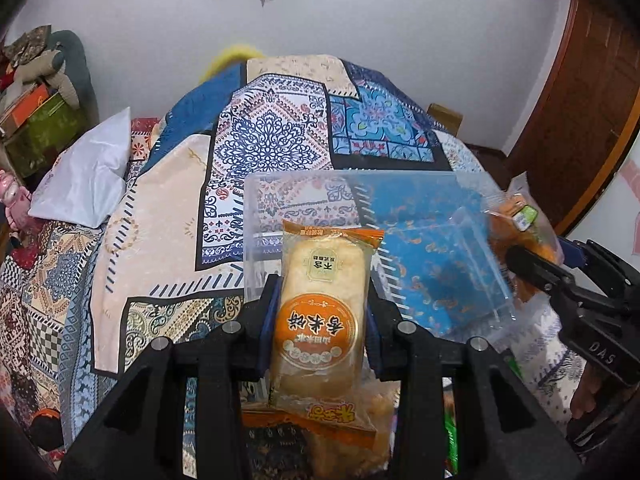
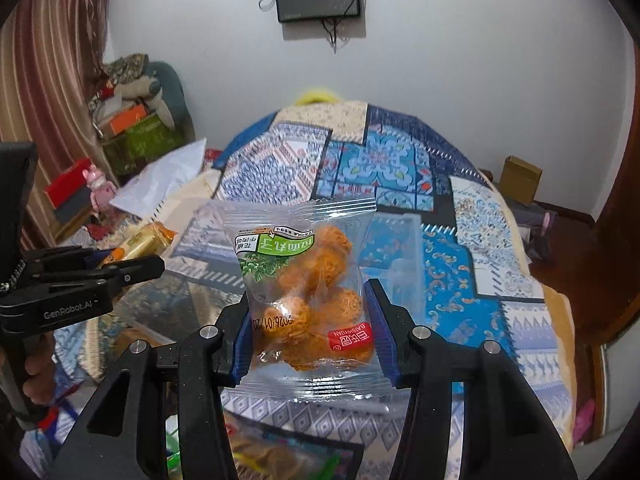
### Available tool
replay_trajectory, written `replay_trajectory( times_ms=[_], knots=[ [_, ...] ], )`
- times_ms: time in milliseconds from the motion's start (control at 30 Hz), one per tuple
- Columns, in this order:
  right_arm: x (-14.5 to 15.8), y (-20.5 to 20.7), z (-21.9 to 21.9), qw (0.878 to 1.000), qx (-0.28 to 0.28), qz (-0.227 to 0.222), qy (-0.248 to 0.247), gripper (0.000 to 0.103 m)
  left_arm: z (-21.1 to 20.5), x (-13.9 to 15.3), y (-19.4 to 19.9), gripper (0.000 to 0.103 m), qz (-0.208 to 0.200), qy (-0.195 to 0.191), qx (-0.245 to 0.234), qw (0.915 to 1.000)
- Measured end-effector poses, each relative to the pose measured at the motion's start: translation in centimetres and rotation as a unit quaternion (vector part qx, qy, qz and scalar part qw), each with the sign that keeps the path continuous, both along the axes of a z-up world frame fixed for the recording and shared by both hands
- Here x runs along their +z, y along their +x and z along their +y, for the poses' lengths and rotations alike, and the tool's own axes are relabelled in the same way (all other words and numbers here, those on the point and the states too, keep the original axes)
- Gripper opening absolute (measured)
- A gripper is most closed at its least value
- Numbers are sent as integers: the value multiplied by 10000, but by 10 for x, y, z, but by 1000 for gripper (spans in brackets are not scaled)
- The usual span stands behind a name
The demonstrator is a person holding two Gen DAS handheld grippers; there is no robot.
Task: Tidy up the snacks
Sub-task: 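Put cake pack in clear box with left tool while right tool drops snack bag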
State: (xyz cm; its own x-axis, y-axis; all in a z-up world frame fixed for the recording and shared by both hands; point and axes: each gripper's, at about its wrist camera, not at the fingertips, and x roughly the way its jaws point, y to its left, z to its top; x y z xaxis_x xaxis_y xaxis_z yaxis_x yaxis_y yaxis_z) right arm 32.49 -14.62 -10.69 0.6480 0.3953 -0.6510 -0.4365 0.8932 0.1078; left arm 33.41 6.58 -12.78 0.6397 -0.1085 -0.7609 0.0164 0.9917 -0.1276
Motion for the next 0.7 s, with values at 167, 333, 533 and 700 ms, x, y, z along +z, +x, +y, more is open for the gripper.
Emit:
replay_trajectory(
  times_ms=[167, 333, 533, 700],
  knots=[
    [-16, 12, 8, 9996, 85, 259, -119, 47, -2, -11, 10, 37, 142, 47, -57, 9999],
    [-20, 15, 12, 9989, 147, 403, -181, 46, -7, -12, 10, 42, 133, 193, -85, 9997],
    [-15, 9, 10, 9987, 178, 429, -222, 47, -10, -1, -2, 54, -30, 346, -74, 9994],
    [1, -8, 0, 9990, 246, 368, -99, 48, -10, 23, -29, 62, -262, 395, -45, 9989]
  ],
)
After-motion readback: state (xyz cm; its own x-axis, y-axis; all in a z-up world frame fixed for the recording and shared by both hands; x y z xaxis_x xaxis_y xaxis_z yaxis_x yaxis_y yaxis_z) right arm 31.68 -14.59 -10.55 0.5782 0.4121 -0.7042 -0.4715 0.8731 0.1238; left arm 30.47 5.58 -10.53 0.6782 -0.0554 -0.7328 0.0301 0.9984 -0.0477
